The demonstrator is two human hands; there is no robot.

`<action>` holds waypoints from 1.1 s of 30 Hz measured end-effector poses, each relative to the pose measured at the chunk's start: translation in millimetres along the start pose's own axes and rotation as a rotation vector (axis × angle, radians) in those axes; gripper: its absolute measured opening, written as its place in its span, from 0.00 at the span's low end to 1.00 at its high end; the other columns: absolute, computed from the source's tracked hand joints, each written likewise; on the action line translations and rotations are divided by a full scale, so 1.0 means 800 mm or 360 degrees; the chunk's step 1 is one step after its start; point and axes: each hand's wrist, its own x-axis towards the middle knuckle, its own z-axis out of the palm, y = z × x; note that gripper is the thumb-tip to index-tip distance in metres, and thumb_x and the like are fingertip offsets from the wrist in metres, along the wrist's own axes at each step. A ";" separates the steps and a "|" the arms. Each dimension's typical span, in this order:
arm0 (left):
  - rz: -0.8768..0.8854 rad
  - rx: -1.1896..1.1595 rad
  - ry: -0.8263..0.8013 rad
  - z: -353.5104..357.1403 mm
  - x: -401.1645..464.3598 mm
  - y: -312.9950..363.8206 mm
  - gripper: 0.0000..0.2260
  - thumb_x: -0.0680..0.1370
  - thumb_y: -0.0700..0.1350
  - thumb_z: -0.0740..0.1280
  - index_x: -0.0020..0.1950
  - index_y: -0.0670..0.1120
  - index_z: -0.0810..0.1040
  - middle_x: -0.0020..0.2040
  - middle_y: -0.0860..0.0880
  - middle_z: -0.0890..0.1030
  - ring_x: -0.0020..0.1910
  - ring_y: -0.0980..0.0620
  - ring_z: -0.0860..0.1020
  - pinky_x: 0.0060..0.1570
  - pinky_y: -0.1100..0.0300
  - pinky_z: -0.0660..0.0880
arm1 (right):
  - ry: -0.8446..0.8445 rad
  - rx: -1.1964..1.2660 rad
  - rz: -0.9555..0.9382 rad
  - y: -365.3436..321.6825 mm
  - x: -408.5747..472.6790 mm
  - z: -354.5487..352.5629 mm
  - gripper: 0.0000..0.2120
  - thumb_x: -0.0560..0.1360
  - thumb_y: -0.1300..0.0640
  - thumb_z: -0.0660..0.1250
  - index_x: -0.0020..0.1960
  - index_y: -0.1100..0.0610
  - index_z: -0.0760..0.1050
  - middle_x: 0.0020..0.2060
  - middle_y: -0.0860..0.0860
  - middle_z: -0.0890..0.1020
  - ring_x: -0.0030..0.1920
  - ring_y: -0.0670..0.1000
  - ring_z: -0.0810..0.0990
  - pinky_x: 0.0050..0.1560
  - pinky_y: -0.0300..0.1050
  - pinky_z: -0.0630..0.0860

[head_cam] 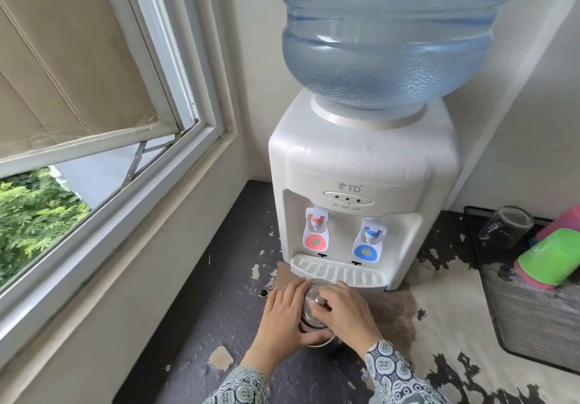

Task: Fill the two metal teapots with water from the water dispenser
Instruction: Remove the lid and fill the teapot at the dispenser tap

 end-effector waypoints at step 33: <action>-0.0064 -0.0339 0.0004 0.003 0.003 -0.001 0.44 0.61 0.77 0.52 0.72 0.54 0.59 0.67 0.56 0.65 0.69 0.55 0.61 0.72 0.55 0.46 | 0.0256 0.0307 0.0978 0.078 -0.107 0.012 0.24 0.71 0.55 0.70 0.29 0.48 0.55 0.24 0.46 0.63 0.24 0.44 0.61 0.23 0.35 0.56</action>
